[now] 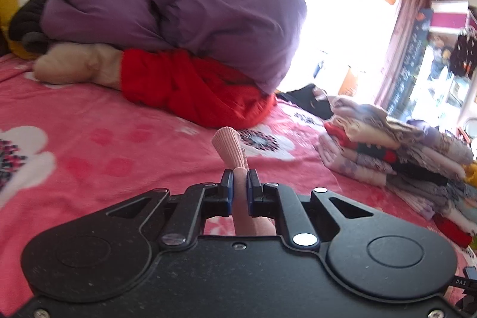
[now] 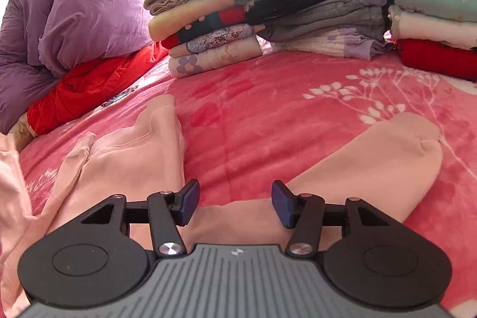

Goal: Fold clothes

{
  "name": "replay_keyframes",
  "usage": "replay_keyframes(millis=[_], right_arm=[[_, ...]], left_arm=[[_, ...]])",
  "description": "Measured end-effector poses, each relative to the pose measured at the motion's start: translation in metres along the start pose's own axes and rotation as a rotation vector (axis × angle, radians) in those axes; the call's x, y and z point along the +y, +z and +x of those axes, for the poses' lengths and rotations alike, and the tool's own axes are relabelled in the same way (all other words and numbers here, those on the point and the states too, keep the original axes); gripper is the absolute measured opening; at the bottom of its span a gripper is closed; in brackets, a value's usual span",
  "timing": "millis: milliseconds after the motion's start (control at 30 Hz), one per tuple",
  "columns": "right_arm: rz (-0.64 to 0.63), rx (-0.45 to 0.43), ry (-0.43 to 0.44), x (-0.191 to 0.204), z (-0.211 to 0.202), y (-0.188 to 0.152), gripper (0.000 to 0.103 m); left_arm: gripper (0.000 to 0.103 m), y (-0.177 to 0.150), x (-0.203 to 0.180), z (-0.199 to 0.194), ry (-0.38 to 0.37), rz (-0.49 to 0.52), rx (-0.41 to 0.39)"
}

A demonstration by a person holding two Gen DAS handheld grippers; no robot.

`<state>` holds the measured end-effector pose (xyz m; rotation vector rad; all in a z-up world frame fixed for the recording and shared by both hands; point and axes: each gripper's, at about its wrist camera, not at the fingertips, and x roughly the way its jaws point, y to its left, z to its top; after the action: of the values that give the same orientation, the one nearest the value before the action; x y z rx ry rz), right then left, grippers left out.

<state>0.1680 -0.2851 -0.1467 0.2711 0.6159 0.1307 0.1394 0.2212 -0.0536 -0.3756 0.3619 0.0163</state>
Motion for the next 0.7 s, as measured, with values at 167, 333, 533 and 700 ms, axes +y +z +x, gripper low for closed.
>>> replay_keyframes(millis=[167,333,533,700], right_arm=[[-0.079,-0.052,-0.035,0.015,-0.018,-0.002,0.055],[-0.218,-0.082,-0.005,0.048,-0.035,-0.010,0.054],[-0.439,-0.051,0.098,0.111,-0.040,-0.033,0.053],[-0.586,0.010,0.159,0.158,-0.040,-0.060,0.051]], left_arm=[[0.007,0.003,0.033,-0.025,0.055,-0.049,-0.042],[0.007,0.000,0.059,-0.037,0.109,-0.088,-0.033],[0.007,-0.015,0.087,-0.036,0.204,-0.094,0.070],[0.019,-0.037,0.120,-0.014,0.295,-0.167,0.262]])
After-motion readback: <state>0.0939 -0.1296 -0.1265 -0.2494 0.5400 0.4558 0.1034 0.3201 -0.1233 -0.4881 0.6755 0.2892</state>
